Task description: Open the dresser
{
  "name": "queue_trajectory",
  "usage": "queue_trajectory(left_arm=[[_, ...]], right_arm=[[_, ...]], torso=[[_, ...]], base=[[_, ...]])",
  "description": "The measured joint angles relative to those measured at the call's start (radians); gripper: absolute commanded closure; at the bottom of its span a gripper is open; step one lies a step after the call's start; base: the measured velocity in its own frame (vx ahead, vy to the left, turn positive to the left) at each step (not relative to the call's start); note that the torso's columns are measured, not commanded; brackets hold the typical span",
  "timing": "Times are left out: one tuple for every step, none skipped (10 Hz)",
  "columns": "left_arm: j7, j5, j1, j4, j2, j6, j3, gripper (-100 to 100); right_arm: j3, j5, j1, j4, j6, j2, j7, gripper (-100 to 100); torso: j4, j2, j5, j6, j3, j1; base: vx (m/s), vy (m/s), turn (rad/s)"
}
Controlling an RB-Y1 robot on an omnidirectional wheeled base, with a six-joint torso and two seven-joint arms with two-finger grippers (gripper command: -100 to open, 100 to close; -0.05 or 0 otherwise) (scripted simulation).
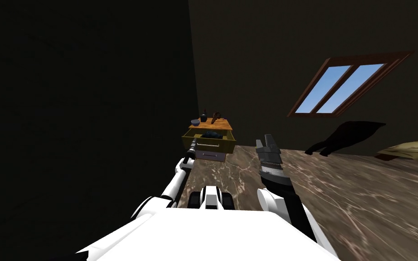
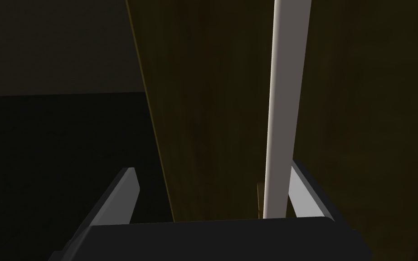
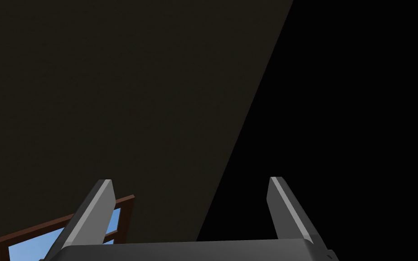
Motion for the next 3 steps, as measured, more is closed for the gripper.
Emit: queue_trajectory(left_arm=[[0.000, 0.000, 0.001, 0.001, 0.000, 0.001, 0.000, 0], [0.000, 0.000, 0.001, 0.002, 0.000, 0.001, 0.000, 0], [0.000, 0.000, 0.002, 0.002, 0.000, 0.002, 0.000, 0]], right_arm=[[0.000, 0.000, 0.000, 0.000, 0.000, 0.000, 0.000, 0], [0.000, 0.000, 0.000, 0.000, 0.000, 0.000, 0.000, 0], [0.000, 0.000, 0.000, 0.000, 0.000, 0.000, 0.000, 0]], torso=[[-0.001, -0.001, 0.000, 0.000, -0.001, 0.000], [-0.001, -0.001, 0.000, 0.000, -0.001, 0.001], [-0.002, -0.001, 0.001, 0.000, -0.001, 0.001]], base=[[0.000, 0.000, 0.000], [0.000, 0.000, 0.000], [0.000, 0.000, 0.000]])
